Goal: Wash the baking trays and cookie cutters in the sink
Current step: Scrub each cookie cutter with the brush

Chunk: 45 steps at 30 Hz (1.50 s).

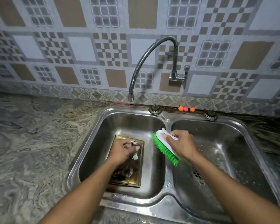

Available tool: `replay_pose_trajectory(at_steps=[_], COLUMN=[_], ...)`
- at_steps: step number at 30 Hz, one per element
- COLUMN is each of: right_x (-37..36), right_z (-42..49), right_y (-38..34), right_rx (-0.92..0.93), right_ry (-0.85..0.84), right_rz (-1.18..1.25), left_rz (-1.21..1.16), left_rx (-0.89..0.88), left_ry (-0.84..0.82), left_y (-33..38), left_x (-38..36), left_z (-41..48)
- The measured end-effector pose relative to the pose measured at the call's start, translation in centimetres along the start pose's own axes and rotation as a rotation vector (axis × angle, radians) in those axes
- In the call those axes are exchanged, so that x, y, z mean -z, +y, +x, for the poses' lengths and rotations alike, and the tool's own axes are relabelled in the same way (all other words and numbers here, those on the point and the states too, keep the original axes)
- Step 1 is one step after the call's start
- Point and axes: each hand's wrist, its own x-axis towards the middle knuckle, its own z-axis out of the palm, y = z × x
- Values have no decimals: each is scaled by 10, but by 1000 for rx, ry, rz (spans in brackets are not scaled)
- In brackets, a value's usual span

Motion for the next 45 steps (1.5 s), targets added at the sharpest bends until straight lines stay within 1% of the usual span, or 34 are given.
replay_pose_trajectory(at_steps=[3, 6, 9, 12, 15, 19, 24, 30, 34, 36, 39, 42, 45], right_x=[-34, -69, -95, -107, -112, -110, -103, -90, -70, -55, -24, 19, 70], right_z=[12, 19, 23, 23, 26, 30, 28, 21, 13, 8, 0, -13, -30], right_y=[-21, -33, -39, -44, -39, -27, -15, -10, -6, -2, 9, 29, 59], right_rx=[-6, -8, -39, -53, -76, -120, -169, -143, -155, -177, -206, -250, -288], right_ry=[-92, -149, -181, -179, -183, -197, -200, -187, -152, -121, -78, -21, 62], right_rz=[-42, -53, -66, -98, -121, -151, -160, -129, -67, -36, 4, 53, 52], left_rz=[187, 295, 438, 580, 661, 750, 729, 704, 672, 668, 601, 593, 550], left_rx=[46, 102, 124, 127, 102, 89, 80, 43, -10, -45, -96, -217, -258], left_ry=[104, 155, 156, 161, 154, 99, 15, -21, -27, -42, -78, -128, -195], left_y=[-24, -45, -58, -59, -58, -58, -66, -64, -50, -40, -19, 12, 41], left_x=[36, 58, 65, 66, 63, 56, 47, 43, 25, 7, -30, -79, -139], left_z=[8, 16, 23, 29, 40, 53, 57, 51, 40, 34, 24, 7, -13])
